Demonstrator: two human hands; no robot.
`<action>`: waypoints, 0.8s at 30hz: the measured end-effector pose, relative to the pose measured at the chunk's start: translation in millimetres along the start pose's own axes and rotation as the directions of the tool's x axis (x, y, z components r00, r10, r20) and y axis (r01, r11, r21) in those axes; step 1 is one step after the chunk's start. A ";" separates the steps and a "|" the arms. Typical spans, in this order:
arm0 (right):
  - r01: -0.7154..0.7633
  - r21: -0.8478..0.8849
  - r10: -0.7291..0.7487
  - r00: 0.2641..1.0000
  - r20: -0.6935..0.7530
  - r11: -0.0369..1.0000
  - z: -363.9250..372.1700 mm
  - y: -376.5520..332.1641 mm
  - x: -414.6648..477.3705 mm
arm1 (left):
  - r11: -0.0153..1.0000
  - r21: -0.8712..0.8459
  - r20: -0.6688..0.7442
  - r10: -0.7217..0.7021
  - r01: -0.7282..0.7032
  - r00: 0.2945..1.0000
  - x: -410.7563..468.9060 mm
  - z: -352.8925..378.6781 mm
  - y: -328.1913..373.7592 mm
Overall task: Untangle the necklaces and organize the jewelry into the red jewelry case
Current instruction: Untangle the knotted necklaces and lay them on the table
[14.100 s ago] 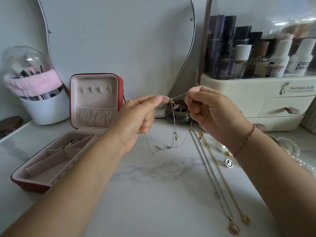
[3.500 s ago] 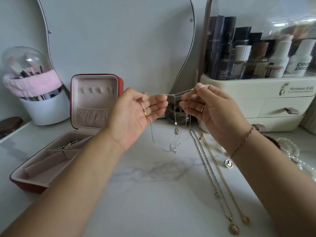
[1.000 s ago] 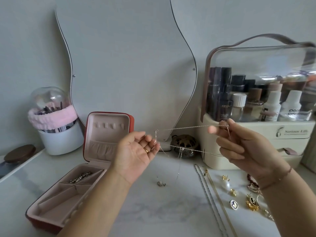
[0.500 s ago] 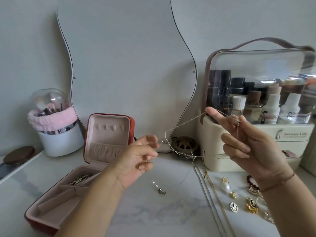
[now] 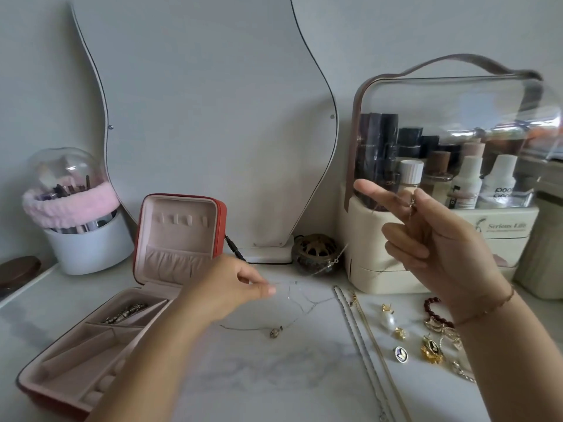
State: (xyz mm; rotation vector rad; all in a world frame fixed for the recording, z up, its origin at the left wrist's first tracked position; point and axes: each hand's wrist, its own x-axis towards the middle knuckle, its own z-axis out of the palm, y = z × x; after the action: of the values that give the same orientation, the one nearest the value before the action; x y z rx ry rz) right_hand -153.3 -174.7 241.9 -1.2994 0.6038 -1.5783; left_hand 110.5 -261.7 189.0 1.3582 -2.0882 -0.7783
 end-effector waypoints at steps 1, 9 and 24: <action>0.023 0.004 -0.023 1.000 -0.015 1.000 -0.6 -1.9 -0.4 | 0.999 0.037 0.049 -0.005 0.004 0.999 0.3 -0.1 -0.1; 0.214 0.027 -0.210 0.973 -0.095 0.977 -9.2 -18.5 -5.1 | 0.960 0.254 0.088 -0.148 0.122 0.985 -2.2 4.8 -1.8; 0.135 0.008 -0.135 0.991 0.003 0.991 3.5 -23.1 -3.0 | 0.853 0.514 0.082 -0.155 0.091 0.985 -7.8 20.5 11.6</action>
State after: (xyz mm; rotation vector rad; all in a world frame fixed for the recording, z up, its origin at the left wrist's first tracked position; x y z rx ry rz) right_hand -158.6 -161.9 261.0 -1.3606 0.5161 -1.6865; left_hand 91.9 -247.0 182.0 1.7715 -2.4323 -0.3651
